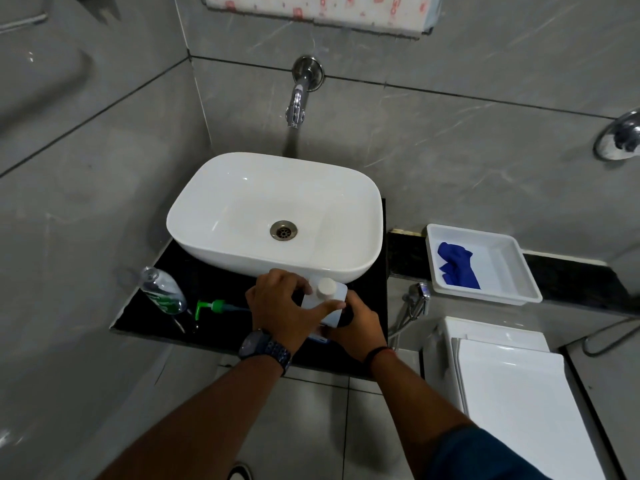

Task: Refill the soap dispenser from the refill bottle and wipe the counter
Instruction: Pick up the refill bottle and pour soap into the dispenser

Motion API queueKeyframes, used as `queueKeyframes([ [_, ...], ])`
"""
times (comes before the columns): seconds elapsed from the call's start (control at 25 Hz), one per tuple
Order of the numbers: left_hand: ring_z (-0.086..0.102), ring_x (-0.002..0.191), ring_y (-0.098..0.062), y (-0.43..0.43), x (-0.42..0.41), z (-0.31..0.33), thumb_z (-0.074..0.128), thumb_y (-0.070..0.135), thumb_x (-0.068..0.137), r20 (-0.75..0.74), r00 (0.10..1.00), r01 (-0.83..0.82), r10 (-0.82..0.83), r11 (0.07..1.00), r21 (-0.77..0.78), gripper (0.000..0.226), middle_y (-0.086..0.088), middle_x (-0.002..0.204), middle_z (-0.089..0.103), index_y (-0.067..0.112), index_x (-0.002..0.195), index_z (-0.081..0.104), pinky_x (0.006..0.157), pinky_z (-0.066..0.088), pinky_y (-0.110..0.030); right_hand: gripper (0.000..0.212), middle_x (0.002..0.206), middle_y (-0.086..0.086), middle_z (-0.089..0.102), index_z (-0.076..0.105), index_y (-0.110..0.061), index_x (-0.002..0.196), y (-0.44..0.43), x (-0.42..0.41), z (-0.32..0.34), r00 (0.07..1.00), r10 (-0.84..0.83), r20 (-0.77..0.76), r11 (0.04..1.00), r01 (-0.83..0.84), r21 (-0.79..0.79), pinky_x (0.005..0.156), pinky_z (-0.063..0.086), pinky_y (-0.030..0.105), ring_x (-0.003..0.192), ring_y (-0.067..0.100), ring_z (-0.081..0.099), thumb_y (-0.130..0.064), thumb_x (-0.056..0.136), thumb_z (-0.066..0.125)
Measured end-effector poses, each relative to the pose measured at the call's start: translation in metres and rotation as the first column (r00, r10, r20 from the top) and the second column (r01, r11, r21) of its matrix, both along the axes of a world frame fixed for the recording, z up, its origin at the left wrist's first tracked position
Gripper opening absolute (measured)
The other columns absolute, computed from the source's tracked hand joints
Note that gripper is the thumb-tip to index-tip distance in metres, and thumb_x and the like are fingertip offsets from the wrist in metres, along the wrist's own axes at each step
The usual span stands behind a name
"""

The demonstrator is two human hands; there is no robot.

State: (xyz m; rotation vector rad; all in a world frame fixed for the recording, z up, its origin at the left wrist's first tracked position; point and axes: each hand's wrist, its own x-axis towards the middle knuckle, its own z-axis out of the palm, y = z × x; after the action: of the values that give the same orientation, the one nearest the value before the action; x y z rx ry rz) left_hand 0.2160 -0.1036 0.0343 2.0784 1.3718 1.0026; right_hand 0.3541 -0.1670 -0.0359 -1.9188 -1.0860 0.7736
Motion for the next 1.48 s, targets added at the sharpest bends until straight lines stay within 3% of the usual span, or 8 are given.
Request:
queueKeyframes([
  [0.2,0.060,0.104,-0.023,0.001,0.007,0.004,0.085,0.029,0.060,0.094,0.951,0.301,-0.295,0.952,-0.063,0.061,-0.005,0.111,0.067,0.014,0.115,0.063,0.091,0.046,-0.047,0.077,0.108,-0.016,0.060,0.052,-0.031,0.126,0.001,0.002,0.002,1.000,0.007,0.006,1.000,-0.007,-0.012,0.065,0.039,-0.006,0.101,0.002,0.055,-0.021,0.059,0.089],
  [0.48,0.057,0.084,-0.024,0.005,0.002,0.005,0.084,0.042,0.056,-0.006,0.979,0.203,-0.203,0.979,0.021,0.064,-0.003,0.085,0.065,0.016,0.112,0.065,0.076,0.047,-0.043,0.076,0.119,-0.008,0.063,0.050,-0.031,0.127,0.001,0.005,0.004,0.999,0.038,0.005,0.999,-0.038,-0.028,0.085,0.045,0.015,0.103,0.004,0.055,-0.023,0.062,0.088],
  [0.72,0.053,0.068,-0.014,0.013,0.004,0.001,0.076,0.058,0.056,0.039,0.987,0.155,-0.155,0.988,0.018,0.042,0.004,0.069,0.060,0.022,0.073,0.065,0.061,0.048,-0.034,0.081,0.118,-0.008,0.062,0.049,-0.030,0.130,0.002,0.009,0.005,0.998,0.066,0.017,0.997,-0.065,-0.047,0.084,0.044,0.012,0.103,0.005,0.055,-0.027,0.060,0.089],
  [0.88,0.053,0.077,-0.015,0.018,0.006,-0.002,0.079,0.047,0.058,0.025,0.967,0.255,-0.255,0.967,0.020,0.044,0.004,0.080,0.059,0.021,0.092,0.067,0.065,0.048,-0.031,0.079,0.115,-0.010,0.062,0.050,-0.032,0.128,0.002,0.011,0.005,0.997,0.079,0.009,0.996,-0.079,-0.042,0.067,0.039,-0.005,0.100,0.003,0.054,-0.024,0.059,0.089],
  [0.96,0.054,0.078,-0.015,0.018,0.012,0.000,0.081,0.039,0.061,-0.006,0.955,0.297,-0.297,0.954,0.024,0.032,0.004,0.081,0.061,0.020,0.084,0.068,0.064,0.049,-0.032,0.081,0.114,-0.012,0.061,0.050,-0.032,0.129,0.003,0.012,0.003,0.997,0.082,0.009,0.996,-0.082,-0.037,0.069,0.038,-0.005,0.102,0.002,0.054,-0.023,0.059,0.090],
  [1.2,0.053,0.068,-0.016,0.031,0.007,0.001,0.080,0.038,0.063,0.160,0.983,0.075,-0.089,0.993,0.086,0.028,0.000,0.074,0.061,0.018,0.076,0.067,0.059,0.044,-0.027,0.080,0.103,-0.023,0.056,0.052,-0.035,0.124,0.000,0.016,0.004,0.995,0.099,0.012,0.994,-0.099,-0.042,0.067,0.038,-0.006,0.091,-0.012,0.051,-0.020,0.055,0.090],
  [1.32,0.058,0.078,-0.022,0.032,-0.014,-0.023,0.080,0.029,0.066,0.081,0.994,0.071,-0.068,0.997,-0.036,0.026,-0.005,0.086,0.064,0.016,0.086,0.069,0.069,0.051,-0.035,0.079,0.102,-0.024,0.057,0.053,-0.034,0.123,-0.003,0.021,0.006,0.995,0.103,0.018,0.994,-0.102,-0.040,0.067,0.037,-0.007,0.090,-0.015,0.050,-0.016,0.055,0.090],
  [1.48,0.060,0.085,-0.029,0.026,-0.032,-0.059,0.080,0.021,0.066,-0.128,0.966,0.203,-0.224,0.967,-0.155,0.033,-0.009,0.096,0.065,0.013,0.097,0.071,0.072,0.053,-0.040,0.077,0.102,-0.028,0.059,0.051,-0.045,0.115,-0.010,0.031,0.009,0.996,0.087,0.008,0.996,-0.086,-0.026,0.069,0.040,-0.004,0.092,-0.020,0.054,-0.012,0.057,0.089],
])
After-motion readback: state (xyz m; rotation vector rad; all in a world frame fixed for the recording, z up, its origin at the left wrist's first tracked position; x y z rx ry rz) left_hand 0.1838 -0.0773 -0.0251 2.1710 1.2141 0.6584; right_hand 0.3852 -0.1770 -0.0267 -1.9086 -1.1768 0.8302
